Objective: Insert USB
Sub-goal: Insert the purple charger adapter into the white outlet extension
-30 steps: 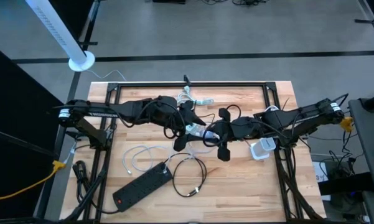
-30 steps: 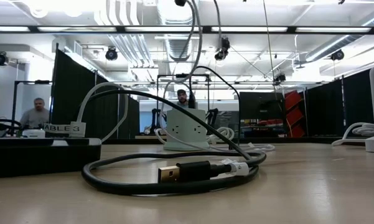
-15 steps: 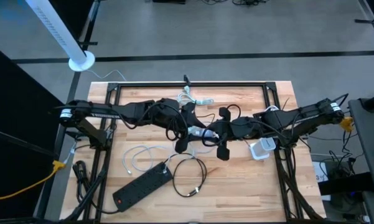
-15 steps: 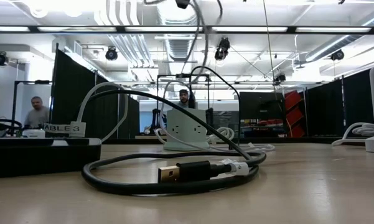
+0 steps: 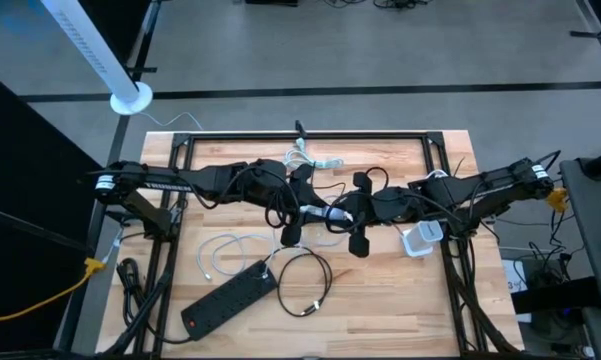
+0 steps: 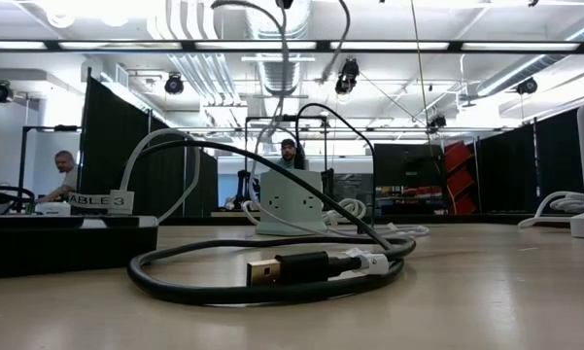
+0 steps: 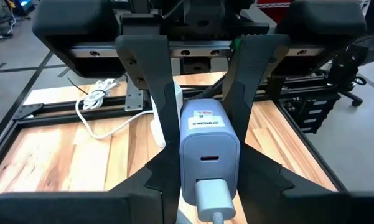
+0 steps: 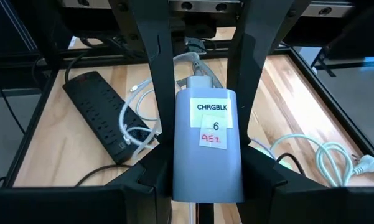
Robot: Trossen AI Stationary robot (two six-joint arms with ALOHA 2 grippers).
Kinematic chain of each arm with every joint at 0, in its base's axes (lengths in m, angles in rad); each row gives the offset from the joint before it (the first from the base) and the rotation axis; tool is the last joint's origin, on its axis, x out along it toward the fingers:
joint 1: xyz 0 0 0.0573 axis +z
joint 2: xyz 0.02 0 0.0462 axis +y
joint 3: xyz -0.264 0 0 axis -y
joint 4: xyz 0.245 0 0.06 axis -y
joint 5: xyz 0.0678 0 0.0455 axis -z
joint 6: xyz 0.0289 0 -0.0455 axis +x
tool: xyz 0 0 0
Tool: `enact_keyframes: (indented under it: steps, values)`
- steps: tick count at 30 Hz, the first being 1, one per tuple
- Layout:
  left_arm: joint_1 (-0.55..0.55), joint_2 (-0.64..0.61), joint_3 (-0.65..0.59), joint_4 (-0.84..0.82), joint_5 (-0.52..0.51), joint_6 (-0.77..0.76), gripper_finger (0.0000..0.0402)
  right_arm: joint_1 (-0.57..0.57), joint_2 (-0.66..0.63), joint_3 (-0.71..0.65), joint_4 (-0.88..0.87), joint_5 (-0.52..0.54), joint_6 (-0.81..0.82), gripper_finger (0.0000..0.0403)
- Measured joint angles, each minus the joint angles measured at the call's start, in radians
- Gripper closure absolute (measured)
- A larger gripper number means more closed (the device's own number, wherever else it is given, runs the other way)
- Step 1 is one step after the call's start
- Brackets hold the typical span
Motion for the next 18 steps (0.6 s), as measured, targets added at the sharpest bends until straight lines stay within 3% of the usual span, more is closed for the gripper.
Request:
enact_keyframes:
  steps: [6, 12, 18]
  values:
    - [-0.001, -0.034, 0.001, -0.022, -0.033, 0.007, 0.0286, 0.0, -0.006, 0.003, 0.019, 0.0, -0.013, 0.028]
    - [0.0, -0.088, 0.009, -0.058, -0.093, 0.012, 0.0286, 0.003, -0.032, 0.005, -0.078, -0.039, -0.036, 0.0165]
    - [0.0, -0.125, 0.006, -0.12, -0.146, 0.007, 0.0286, 0.008, -0.033, 0.086, -0.324, -0.039, 0.009, 0.0118]
